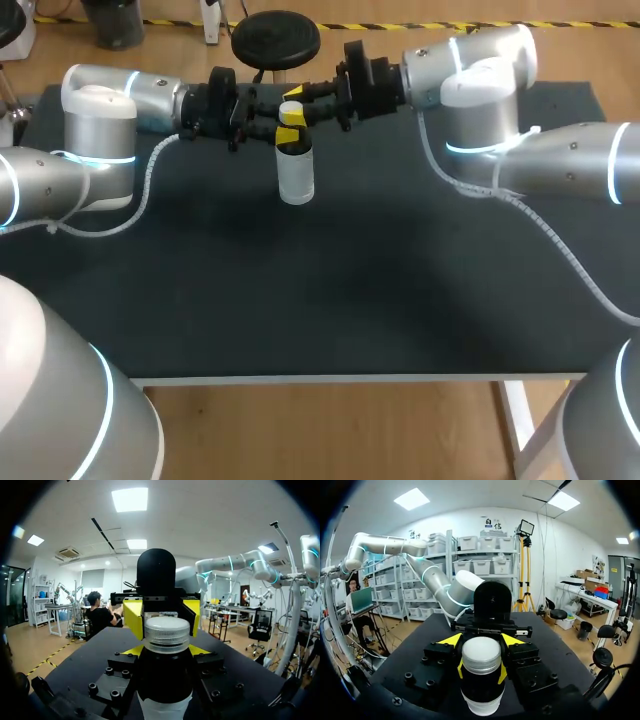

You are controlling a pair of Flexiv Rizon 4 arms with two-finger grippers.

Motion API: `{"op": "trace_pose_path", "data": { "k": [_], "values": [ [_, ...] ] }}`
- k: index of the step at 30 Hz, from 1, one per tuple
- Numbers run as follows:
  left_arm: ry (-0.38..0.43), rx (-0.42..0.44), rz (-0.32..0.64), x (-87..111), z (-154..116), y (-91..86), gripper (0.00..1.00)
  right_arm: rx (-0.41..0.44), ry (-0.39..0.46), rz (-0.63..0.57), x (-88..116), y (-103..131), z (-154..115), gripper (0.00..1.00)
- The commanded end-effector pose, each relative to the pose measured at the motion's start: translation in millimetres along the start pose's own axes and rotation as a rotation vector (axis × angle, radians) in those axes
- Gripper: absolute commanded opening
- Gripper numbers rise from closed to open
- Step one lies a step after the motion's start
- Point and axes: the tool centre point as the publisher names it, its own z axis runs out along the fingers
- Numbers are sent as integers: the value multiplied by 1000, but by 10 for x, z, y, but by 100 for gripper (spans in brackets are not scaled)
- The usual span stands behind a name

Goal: Unscrew the bottle cap

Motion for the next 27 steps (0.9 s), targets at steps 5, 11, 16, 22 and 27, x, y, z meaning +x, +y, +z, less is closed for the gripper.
{"op": "trace_pose_path", "data": {
  "k": [5, 11, 16, 22, 27],
  "values": [
    [2, 2, 1, -7, -1, 5, 0, -6, 79, -3, -88, -53, -23, 0],
    [2, 2, 1, -7, -1, 5, 0, 23, 224, -12, -157, -63, -47, 0],
    [2, 2, 1, -7, -1, 5, 0, 68, 348, -29, -195, -24, -42, 0],
    [2, 2, 1, -7, -1, 5, 0, 75, 508, -75, -213, 5, -17, 0],
    [2, 2, 1, -7, -1, 5, 0, 81, 634, -116, -203, -10, 26, 0]
  ]
}}
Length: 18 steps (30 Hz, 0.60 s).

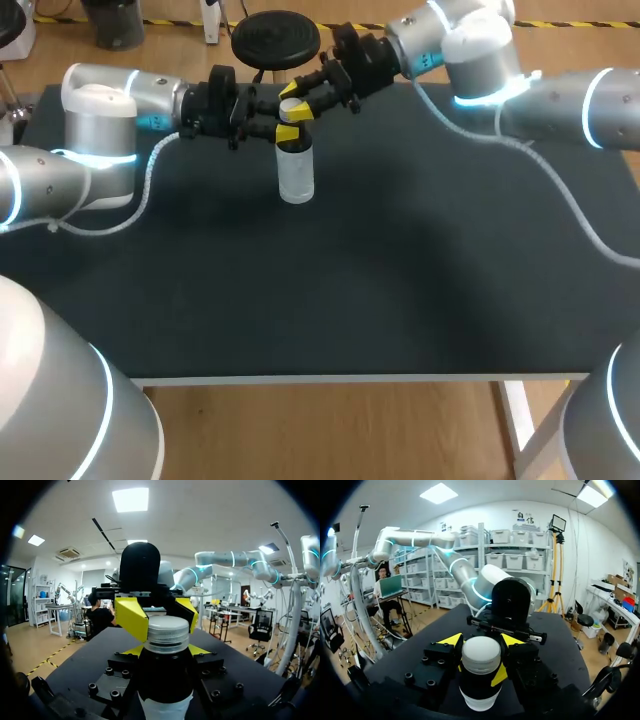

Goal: Unscrew the bottle cap

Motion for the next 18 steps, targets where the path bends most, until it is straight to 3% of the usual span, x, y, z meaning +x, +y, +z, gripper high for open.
{"op": "trace_pose_path", "data": {
  "k": [1, 18],
  "values": [
    [5, 2, 0, 32, 5, 10, 0, -6, 332, -28, -175, -46, 4, 0],
    [5, 2, 0, 32, 5, 10, 0, 54, 590, -114, -154, -107, -35, 0]
  ]
}}
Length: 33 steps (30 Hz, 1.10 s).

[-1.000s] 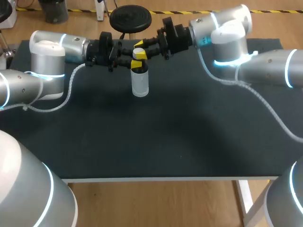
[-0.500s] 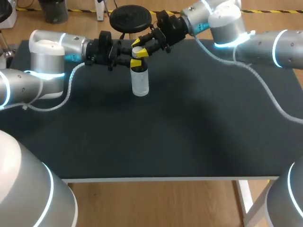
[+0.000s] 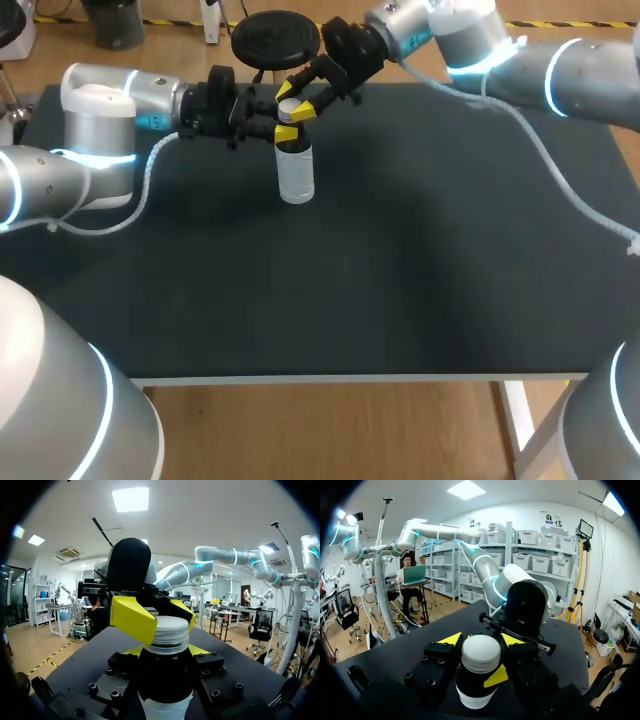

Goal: Unscrew the bottle cap

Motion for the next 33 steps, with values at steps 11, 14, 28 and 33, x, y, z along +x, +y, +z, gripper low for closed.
{"op": "trace_pose_path", "data": {
  "k": [11, 14, 28, 33],
  "values": [
    [7, 3, 1, 46, 21, -2, 0, 17, 516, -42, -98, -113, -49, 0],
    [7, 3, 1, 46, 21, -2, 0, 25, 568, -62, -102, -130, -27, 0],
    [7, 3, 1, 46, 21, -2, 0, 11, 700, -191, -112, -120, 2, 0],
    [7, 3, 1, 46, 21, -2, 0, 7, 640, -179, -110, -95, 1, 100]
  ]
}}
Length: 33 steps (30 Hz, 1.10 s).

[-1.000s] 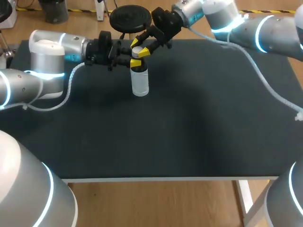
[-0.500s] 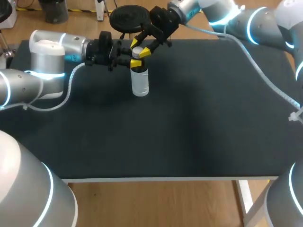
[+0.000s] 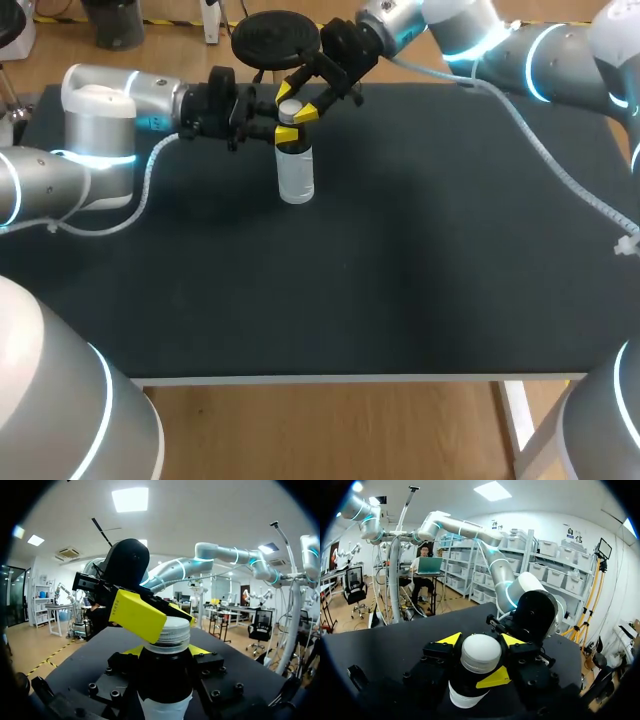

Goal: Unscrew the bottle cap

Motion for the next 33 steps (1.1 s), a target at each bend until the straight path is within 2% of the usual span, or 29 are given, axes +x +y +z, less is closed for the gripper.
{"op": "trace_pose_path", "data": {
  "k": [1, 7, 9, 14, 16, 20, 28, 33],
  "values": [
    [2, 0, 0, 25, 15, -4, 0, -34, 540, 6, -111, -101, -36, 100],
    [2, 0, 0, 25, 15, -4, 0, -101, 413, 10, -59, -2, -55, 100],
    [2, 0, 0, 25, 15, -4, 0, -156, 355, 46, -40, 37, -54, 100],
    [2, 0, 0, 25, 15, -4, 0, -192, 230, 91, -12, 138, -24, 100],
    [2, 0, 0, 25, 15, -4, 0, -209, 152, 117, -8, 171, -13, 100],
    [2, 0, 0, 25, 15, -4, 0, -186, 50, 143, -9, 212, 26, 100],
    [2, 0, 0, 25, 15, -4, 0, -79, -159, 219, 1, 256, 86, 100],
    [2, 0, 0, 25, 15, -4, 0, -80, -244, 219, 34, 303, 98, 100]
  ]
}}
